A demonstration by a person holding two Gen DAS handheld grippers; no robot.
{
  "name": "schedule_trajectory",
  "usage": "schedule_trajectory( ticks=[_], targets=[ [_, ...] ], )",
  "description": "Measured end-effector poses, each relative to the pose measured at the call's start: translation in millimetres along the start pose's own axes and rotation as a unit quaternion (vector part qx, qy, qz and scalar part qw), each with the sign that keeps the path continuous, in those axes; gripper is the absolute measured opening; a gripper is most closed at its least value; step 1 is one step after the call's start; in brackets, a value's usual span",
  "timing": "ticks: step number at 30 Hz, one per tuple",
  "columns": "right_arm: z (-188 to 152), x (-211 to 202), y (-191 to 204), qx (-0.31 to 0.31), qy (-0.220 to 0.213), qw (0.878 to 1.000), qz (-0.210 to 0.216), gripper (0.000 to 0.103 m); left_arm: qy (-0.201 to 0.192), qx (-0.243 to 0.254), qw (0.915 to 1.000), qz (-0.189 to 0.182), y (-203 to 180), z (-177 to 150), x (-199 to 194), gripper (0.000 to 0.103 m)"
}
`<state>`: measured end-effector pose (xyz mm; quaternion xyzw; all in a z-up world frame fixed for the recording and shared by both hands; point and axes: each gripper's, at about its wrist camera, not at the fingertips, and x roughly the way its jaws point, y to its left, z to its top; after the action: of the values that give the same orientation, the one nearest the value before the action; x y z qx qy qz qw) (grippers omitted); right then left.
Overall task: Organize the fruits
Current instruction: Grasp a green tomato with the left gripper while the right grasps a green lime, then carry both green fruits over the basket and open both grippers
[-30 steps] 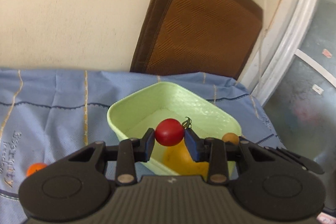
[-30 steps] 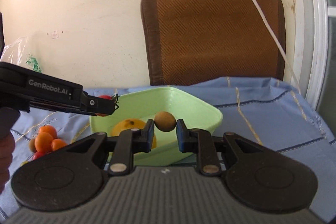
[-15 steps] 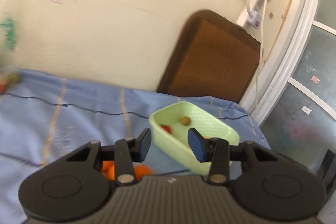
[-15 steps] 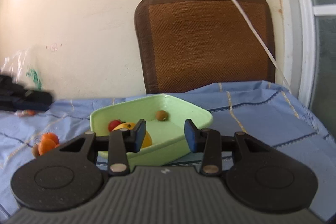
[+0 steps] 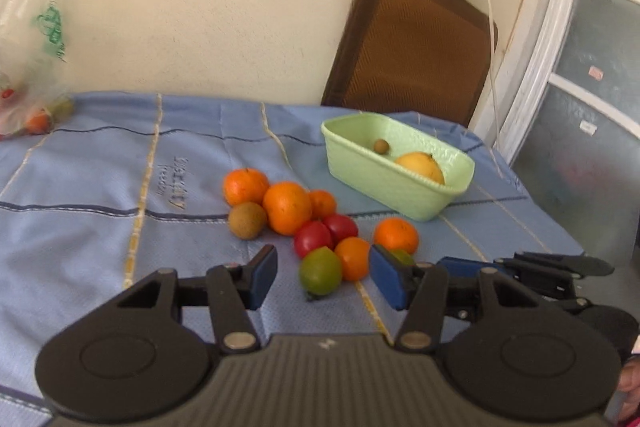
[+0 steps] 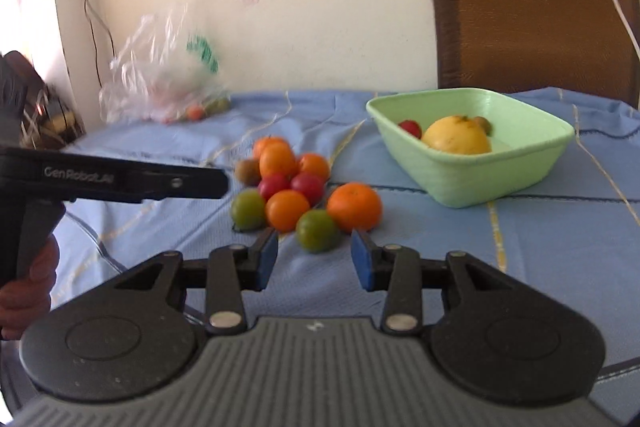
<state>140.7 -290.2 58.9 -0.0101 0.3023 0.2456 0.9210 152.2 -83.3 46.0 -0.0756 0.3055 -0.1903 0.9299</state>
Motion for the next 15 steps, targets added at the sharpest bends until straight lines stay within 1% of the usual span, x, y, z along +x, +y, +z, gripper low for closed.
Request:
schedule_trajectory(
  ticks=[2,4,7,8,9,11,15],
  targets=[
    [2.2,11.3,-0.1,0.003,0.013,1.0,0.004,0.043,0.017,-0.001,0.9998,-0.006,2.6,-3.4,11.5,0.047],
    [4.4,18.9,0.3,0.004,0.021,1.0,-0.001,0.043,0.033,-0.009,0.9994,-0.01,8.1,-7.7,19.4,0.037],
    [7.4,26.8,-3.3,0.014,0.027,1.0,-0.002,0.042,0.023,-0.021,0.9993,-0.023,13.7,-7.2,17.7,0.029],
    [5.1,24.2,-5.0,0.015,0.025,1.0,-0.003,0.038,0.024,-0.024,0.9991,-0.024,14.9,-7.5,18.5,0.028],
    [4.7,24.0,-4.6,0.014,0.026,1.0,-0.007,0.027,0.023,-0.026,0.9991,-0.025,15.2,-8.0,18.0,0.027],
    [2.6,19.3,-3.4,0.012,0.025,1.0,-0.006,0.027,0.023,-0.022,0.9993,-0.022,12.3,-10.2,14.5,0.027],
    [-10.6,-2.0,0.6,-0.005,0.015,1.0,-0.008,0.027,0.028,-0.024,0.9986,-0.039,4.0,-23.0,0.6,0.027]
  ],
)
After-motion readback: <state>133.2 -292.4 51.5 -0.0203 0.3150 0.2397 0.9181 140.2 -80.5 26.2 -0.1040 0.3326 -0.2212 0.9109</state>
